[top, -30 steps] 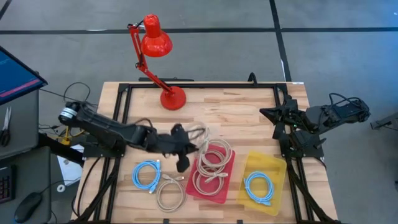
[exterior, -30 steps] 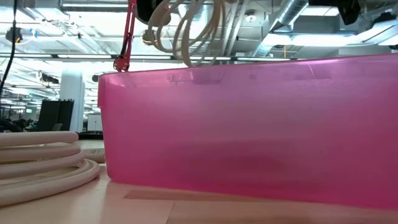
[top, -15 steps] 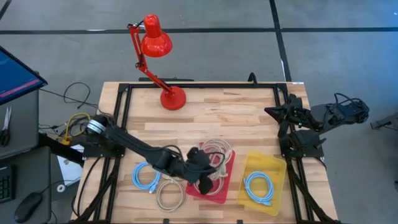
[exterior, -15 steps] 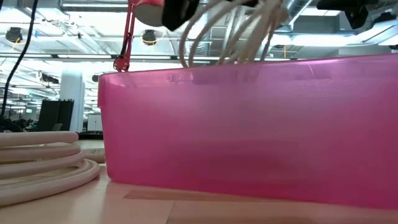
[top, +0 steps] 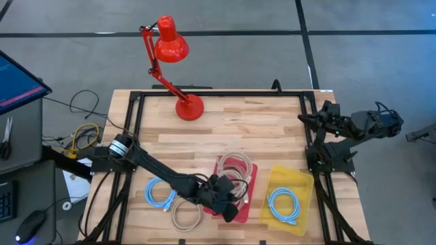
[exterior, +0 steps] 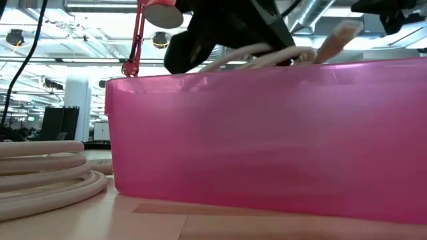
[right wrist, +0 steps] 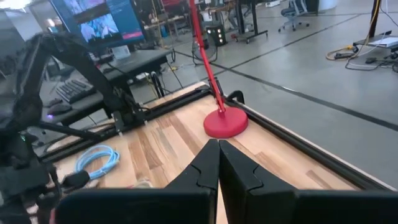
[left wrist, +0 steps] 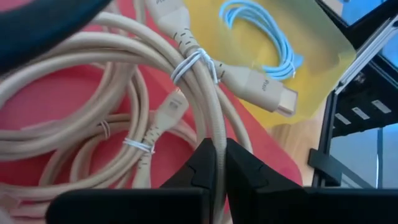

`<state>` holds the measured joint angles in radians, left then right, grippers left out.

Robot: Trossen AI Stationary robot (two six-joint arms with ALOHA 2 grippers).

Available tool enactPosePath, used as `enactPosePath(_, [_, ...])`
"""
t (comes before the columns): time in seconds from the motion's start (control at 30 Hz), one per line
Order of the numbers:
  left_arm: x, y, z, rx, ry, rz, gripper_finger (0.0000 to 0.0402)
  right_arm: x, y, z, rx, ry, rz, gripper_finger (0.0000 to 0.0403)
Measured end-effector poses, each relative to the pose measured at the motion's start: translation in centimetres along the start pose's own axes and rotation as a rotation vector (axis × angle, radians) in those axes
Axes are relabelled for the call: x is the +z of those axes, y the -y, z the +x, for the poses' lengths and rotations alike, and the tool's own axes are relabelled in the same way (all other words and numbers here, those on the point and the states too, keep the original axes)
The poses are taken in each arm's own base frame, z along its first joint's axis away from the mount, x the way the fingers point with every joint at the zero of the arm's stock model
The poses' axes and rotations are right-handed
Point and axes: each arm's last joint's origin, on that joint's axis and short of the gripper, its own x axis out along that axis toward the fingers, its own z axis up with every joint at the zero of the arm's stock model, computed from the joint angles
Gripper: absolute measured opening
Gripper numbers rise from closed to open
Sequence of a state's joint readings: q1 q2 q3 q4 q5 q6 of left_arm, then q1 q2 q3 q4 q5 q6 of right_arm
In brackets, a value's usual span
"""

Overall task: Sort HDMI cables
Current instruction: Put the brown HDMI cable into the pink bin, then put the blue HDMI cable into the yellow bin

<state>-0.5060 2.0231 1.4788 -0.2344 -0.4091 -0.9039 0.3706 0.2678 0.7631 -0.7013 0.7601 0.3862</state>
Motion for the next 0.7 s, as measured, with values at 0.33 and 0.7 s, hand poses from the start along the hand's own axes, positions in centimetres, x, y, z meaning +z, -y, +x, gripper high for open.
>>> enactPosePath(0.33, [0.5,0.1,-0.1,-0.032,0.001,-0.031,0.0092,0.1,1.0,-1.0,0.015,0.037,0.038,0.0])
enactPosePath(0.7, [3.2,-1.0,-0.8,-0.135,-0.091,-0.056,0.0154,0.1,1.0,-1.0,0.015,0.036,0.037,0.0])
